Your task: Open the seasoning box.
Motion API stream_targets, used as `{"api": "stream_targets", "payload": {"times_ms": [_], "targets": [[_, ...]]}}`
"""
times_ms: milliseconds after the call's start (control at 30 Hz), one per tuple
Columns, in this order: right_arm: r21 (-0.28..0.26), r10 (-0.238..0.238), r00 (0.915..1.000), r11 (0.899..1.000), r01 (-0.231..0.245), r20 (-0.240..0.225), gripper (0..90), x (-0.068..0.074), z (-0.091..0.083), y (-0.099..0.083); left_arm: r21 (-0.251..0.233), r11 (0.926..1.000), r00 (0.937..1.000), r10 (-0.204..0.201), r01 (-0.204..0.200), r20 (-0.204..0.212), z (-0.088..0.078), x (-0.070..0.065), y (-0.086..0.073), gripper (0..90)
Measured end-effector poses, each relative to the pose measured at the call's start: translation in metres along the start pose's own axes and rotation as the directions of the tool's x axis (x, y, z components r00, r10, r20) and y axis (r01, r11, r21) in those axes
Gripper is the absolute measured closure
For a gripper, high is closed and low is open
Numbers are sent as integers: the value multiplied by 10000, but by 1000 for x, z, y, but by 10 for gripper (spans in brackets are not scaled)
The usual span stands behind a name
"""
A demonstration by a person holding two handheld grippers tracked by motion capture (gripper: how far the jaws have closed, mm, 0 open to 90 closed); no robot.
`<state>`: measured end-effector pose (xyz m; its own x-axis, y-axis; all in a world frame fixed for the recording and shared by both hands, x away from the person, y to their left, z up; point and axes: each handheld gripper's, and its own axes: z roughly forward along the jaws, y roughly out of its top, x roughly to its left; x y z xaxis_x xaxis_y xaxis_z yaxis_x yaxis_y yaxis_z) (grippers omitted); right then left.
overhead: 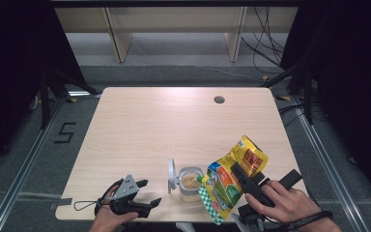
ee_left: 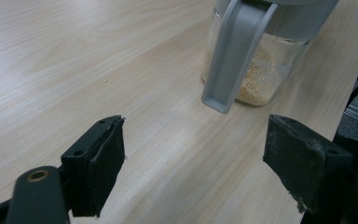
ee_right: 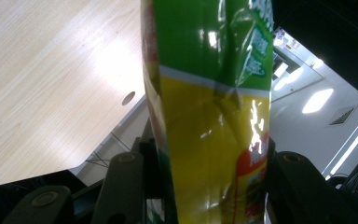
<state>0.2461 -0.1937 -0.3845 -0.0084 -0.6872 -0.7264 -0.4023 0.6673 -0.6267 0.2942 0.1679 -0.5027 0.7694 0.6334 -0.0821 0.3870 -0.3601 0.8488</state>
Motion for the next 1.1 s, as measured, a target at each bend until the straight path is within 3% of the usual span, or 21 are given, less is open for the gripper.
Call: {"api": "stream_targets", "payload": {"times_ms": [100,133,333,400,467,500,667,733,800,933,1000,1100], "targets": [[115,-19,10000,9999,18,96,617,0,-1,-1,-38,10000,10000,-57,57,67,1,0,0,200],[80,-63,10000,9999,63,34,617,-1,-1,-1,214,9996,9998,194,-194,24,-1,2,0,200],[140,-6,9999,9999,4,136,618,-2,-2,-1,-58,10000,9999,-78,78,89,0,0,0,199],[-20,-284,9995,9996,284,106,618,-4,-1,-1,3,10000,10000,7,-7,80,-1,0,0,200],[51,-83,9999,10000,83,130,618,-2,-3,1,26,10000,9999,18,-18,103,-1,0,0,199],[12,-269,9994,9996,268,195,618,-3,-2,1,39,10000,9999,12,-13,113,-1,0,0,199],[-42,-312,9993,9995,313,210,621,-4,-3,2,-57,10000,9999,-65,65,91,0,0,0,199],[33,-54,9999,10000,54,162,621,-3,-4,2,-11,10000,10000,-31,31,92,0,0,0,199],[-108,-313,9994,9994,315,138,621,-3,-4,2,-1,10000,10000,11,-11,84,0,0,0,199],[19,-48,9999,10000,48,149,621,-1,-8,3,-1,10000,10000,4,-4,81,0,0,0,199],[-120,-277,9995,9995,279,169,621,-2,-8,2,16,10000,10000,24,-24,58,0,0,0,199],[7,32,9999,10000,-32,103,622,-1,-10,1,37,10000,10000,37,-38,64,0,0,0,200]]}}
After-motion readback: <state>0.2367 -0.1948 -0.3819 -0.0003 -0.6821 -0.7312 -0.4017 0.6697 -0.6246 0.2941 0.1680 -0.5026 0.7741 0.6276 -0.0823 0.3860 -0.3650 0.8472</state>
